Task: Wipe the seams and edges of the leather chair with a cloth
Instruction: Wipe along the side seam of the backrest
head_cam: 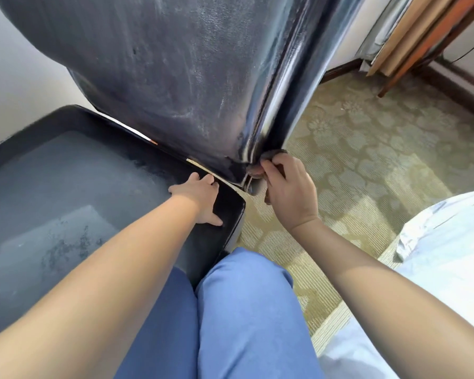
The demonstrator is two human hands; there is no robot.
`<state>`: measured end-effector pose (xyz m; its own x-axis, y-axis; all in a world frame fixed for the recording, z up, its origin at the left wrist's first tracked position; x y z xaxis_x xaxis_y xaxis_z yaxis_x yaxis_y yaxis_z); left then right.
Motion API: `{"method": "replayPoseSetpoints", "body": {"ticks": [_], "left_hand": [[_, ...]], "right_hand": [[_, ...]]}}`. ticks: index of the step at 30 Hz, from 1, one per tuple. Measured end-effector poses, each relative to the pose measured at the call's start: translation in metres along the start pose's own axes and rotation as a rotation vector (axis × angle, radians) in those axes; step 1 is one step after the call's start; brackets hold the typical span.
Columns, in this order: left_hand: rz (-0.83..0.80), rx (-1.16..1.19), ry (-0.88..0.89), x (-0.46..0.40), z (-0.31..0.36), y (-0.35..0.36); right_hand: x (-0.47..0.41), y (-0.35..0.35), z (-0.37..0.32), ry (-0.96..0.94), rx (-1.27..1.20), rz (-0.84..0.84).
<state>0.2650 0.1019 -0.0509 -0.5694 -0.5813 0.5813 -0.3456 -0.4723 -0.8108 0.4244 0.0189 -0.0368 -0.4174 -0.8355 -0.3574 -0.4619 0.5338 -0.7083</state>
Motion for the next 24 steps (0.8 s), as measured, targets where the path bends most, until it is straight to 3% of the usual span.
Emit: {"method": "replayPoseSetpoints", "body": {"ticks": [2, 6, 12, 16, 21, 24], "left_hand": [[0.000, 0.015, 0.003, 0.000, 0.000, 0.001], [0.011, 0.024, 0.012, -0.003, -0.003, 0.011], [0.035, 0.046, 0.034, -0.011, -0.009, 0.017], [0.038, 0.040, 0.036, -0.013, -0.008, 0.018], [0.070, 0.028, 0.045, -0.009, -0.008, 0.016], [0.076, 0.022, 0.046, -0.006, -0.008, 0.015]], "right_hand": [[-0.001, -0.003, -0.003, -0.007, 0.030, 0.039], [0.007, 0.013, -0.002, 0.205, -0.170, -0.017], [0.020, 0.034, 0.017, 0.127, 0.047, -0.175], [0.028, 0.054, 0.036, 0.150, 0.138, -0.370], [0.028, 0.058, 0.035, 0.072, 0.253, -0.305], [0.024, 0.046, 0.018, 0.041, 0.063, -0.217]]}}
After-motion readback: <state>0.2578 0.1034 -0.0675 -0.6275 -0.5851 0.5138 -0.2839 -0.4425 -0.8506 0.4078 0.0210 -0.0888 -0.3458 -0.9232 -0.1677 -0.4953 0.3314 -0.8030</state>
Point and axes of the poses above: each hand's wrist, its own x-axis away from the middle knuckle, its own y-axis out of the palm, z = x × y, the point moved 1 cm from there along -x, towards the middle knuckle, and after that the axes turned 5 degrees about y, right-handed, at the moved point
